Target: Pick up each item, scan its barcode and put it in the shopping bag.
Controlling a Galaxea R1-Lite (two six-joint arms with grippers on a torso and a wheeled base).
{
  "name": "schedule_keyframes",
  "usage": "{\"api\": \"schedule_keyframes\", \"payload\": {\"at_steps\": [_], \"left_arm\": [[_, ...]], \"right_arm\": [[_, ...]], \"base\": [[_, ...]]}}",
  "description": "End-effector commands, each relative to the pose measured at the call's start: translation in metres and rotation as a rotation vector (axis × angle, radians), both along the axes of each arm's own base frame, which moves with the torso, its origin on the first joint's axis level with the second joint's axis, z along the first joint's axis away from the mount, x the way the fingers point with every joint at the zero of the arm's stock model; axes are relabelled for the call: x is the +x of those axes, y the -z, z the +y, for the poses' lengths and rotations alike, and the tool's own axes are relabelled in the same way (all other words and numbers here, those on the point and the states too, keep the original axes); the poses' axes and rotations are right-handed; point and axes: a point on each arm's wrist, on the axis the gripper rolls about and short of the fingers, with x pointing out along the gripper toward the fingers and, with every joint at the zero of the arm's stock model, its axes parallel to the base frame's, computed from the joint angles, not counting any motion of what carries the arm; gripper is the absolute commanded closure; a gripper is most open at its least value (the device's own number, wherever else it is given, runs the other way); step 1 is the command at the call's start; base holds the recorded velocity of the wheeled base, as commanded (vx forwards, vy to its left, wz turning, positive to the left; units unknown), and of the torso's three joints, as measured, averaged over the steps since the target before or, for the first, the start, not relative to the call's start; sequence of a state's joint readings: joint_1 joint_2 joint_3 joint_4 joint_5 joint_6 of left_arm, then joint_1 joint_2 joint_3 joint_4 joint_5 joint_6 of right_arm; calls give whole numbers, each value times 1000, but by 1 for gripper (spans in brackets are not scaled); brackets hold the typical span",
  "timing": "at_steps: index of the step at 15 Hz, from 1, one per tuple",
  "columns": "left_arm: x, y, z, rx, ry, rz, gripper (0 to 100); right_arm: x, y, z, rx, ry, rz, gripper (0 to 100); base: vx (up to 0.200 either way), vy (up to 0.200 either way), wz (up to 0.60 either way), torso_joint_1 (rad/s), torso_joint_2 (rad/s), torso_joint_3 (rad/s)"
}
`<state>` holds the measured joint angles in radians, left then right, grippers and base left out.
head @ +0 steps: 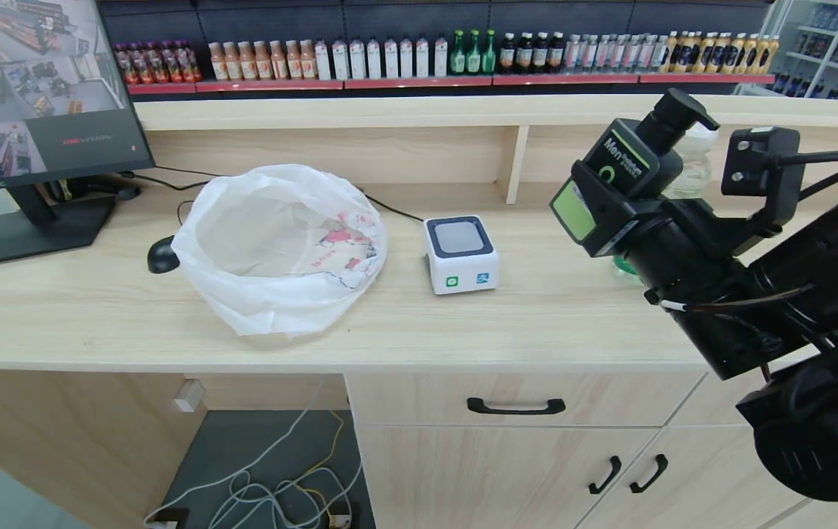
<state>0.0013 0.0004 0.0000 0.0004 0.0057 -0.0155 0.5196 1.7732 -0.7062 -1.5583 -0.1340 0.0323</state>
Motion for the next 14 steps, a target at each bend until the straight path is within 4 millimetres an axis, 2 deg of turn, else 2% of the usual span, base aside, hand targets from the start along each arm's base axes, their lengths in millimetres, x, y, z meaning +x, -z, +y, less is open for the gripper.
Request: {"api": "schedule_keyframes", "payload": {"at_steps": [1,6,8,11,14], "left_arm": [[0,0,0,0,-1,-1,0],[0,0,0,0,-1,-1,0],[0,0,0,2,-1,-1,0],[0,0,0,2,-1,-1,0],[0,0,0,2,-1,-1,0]], "right_arm": [[3,2,1,-1,2,2,100],[3,3,-4,4,12,7,100],[0,-1,-5,16,9,-2,100],[-9,-9,-11,145,-61,40,100],[6,-14,-18,232,-71,104,100]], "base": [[0,200,0,17,2,-7],[0,200,0,0,-1,2],[0,0,0,0,0,0],[0,0,0,0,0,0],[0,0,0,0,0,0]]}}
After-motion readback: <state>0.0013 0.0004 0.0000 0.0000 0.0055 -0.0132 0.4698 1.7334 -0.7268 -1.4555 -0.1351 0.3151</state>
